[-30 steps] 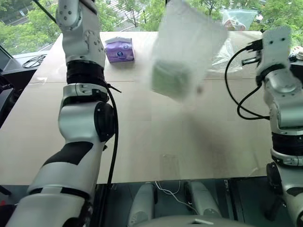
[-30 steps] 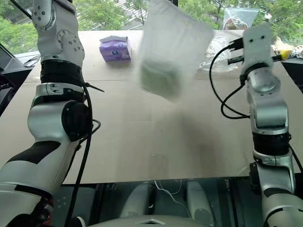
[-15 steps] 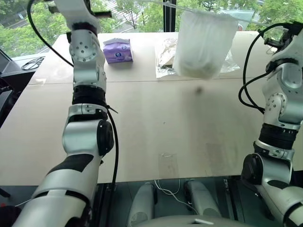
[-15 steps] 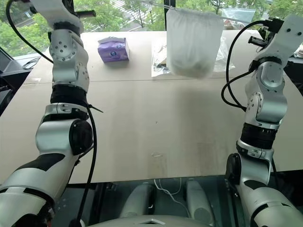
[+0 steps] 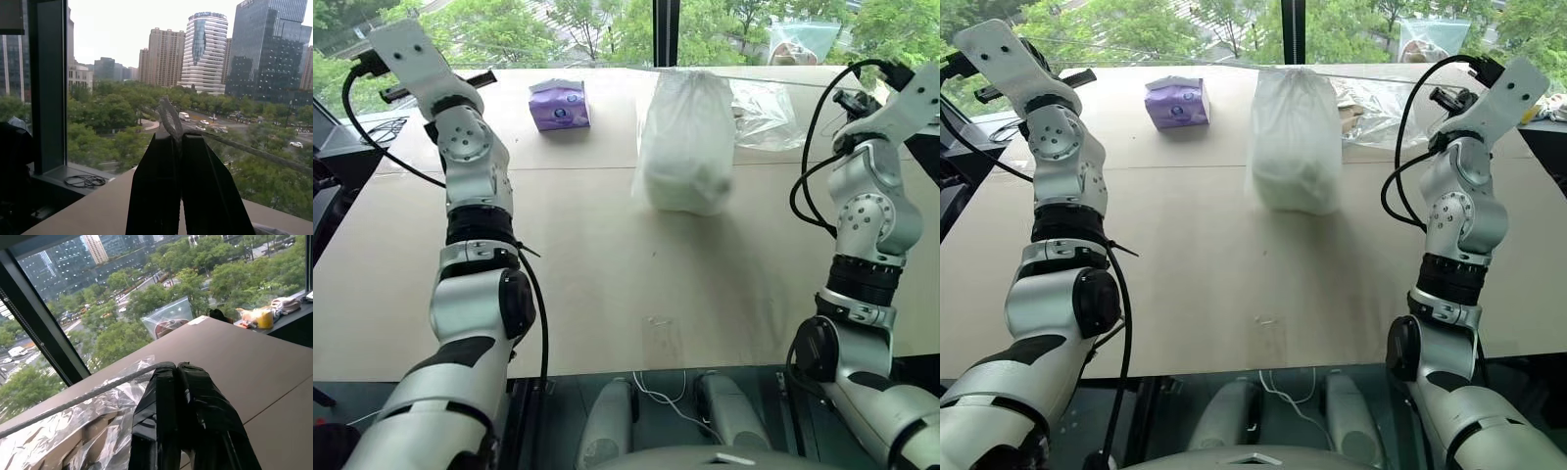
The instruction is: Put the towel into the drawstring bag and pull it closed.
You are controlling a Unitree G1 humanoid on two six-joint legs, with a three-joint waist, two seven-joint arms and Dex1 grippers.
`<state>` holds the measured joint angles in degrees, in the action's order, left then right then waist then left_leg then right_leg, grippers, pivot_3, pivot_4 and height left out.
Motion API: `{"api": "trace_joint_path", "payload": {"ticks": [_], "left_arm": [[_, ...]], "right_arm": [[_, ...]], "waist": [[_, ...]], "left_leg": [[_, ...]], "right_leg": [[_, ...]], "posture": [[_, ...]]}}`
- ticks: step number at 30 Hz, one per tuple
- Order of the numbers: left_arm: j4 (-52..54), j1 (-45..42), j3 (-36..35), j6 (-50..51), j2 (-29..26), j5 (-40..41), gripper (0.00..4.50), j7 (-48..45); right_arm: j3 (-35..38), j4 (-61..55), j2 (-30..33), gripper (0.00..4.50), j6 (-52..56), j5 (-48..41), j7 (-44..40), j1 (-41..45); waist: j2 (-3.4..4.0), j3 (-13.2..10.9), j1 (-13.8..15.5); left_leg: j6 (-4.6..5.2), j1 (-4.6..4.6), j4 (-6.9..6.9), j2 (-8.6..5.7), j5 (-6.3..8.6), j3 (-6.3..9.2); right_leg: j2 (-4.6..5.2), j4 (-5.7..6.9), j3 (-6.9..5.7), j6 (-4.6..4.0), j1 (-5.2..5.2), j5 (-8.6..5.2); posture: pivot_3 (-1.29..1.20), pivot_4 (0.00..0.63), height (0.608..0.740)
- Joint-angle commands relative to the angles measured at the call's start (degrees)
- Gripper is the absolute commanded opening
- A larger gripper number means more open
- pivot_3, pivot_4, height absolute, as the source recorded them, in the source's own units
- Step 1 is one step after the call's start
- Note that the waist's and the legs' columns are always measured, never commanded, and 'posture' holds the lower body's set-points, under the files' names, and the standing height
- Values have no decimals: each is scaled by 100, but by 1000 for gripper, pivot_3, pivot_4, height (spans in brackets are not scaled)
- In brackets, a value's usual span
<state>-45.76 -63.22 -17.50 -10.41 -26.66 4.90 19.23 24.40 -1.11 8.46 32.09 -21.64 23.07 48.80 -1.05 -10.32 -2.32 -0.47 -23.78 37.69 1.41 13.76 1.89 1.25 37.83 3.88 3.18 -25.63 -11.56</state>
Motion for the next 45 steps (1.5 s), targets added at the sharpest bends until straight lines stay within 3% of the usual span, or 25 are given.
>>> {"api": "trace_joint_path", "payload": {"ticks": [1, 12, 18, 23, 27, 31, 42, 43, 44, 45], "left_arm": [[-39, -17, -558, -47, -436, 205, 0, 361], [-721, -616, -384, -723, -892, 140, 0, 156], [-795, -512, -370, -802, -836, 205, 0, 59], [316, 410, -505, -364, -638, 701, 0, -622], [2167, 1505, -545, 207, -714, 1160, 0, -1437], [3094, 2283, -576, 922, -757, 1331, 0, -1745], [3427, 2104, 424, 2768, 151, 2098, 0, -3371], [3407, 2100, 471, 2926, 199, 2166, 0, -3496], [3385, 2104, 516, 3078, 211, 2196, 491, -3596], [3364, 2113, 603, 3290, 201, 2213, 646, -3750]], "right_arm": [[892, -80, 276, 20, -144, 11, 593, -148], [438, -170, 475, 20, -843, -238, -15, 108], [260, -297, 545, 20, -828, -344, -363, -24], [-170, -1132, 1091, 20, 461, -1201, -1694, -1008], [144, -1809, 1902, 20, 1337, -2194, -2679, -1925], [270, -1895, 2293, 20, 1839, -2797, -3176, -2465], [-1391, -896, 1639, 20, 1243, -1588, -3353, -1576], [-1450, -855, 1559, 301, 1211, -1593, -3434, -1523], [-1500, -878, 1513, 716, 1269, -1667, -3564, -1520], [-1599, -947, 1535, 1035, 1311, -1674, -3720, -1561]], "waist": [[0, 0, -4], [0, 0, -40], [1, 0, -8], [1, 2, -14], [1, 2, -22], [-5, 5, -21], [-11, 2, -22], [-11, 1, -22], [-11, 1, -24], [-11, 1, -24]], "left_leg": [[0, 0, 0, -1, 0, 0], [0, 2, 0, -1, 0, 1], [0, 1, -1, -2, 0, 0], [0, 0, -2, -1, 0, 0], [-1, -8, -4, 0, 0, -3], [0, 5, 0, -1, 0, -4], [14, 102, 73, 15, -12, 4], [14, 102, 72, 15, -12, 4], [14, 100, 65, 13, -12, 4], [14, 98, 57, 14, -11, 5]], "right_leg": [[0, 0, 0, 0, 0, 0], [-1, 1, 0, 0, 0, 0], [1, 1, -1, 0, 0, 0], [2, -1, -1, 0, 0, 0], [10, -10, -3, 1, -1, -1], [11, -6, -1, 2, 8, -1], [-28, -13, 8, 11, 133, -13], [-28, -13, 9, 11, 133, -13], [-28, -13, 10, 12, 131, -12], [-28, -14, 11, 30, 129, -1]], "posture": [[0, 150, 740], [0, 150, 740], [0, 150, 740], [0, 150, 740], [0, 150, 740], [0, 150, 740], [0, 150, 740], [0, 150, 740], [0, 150, 740], [0, 150, 740]]}}
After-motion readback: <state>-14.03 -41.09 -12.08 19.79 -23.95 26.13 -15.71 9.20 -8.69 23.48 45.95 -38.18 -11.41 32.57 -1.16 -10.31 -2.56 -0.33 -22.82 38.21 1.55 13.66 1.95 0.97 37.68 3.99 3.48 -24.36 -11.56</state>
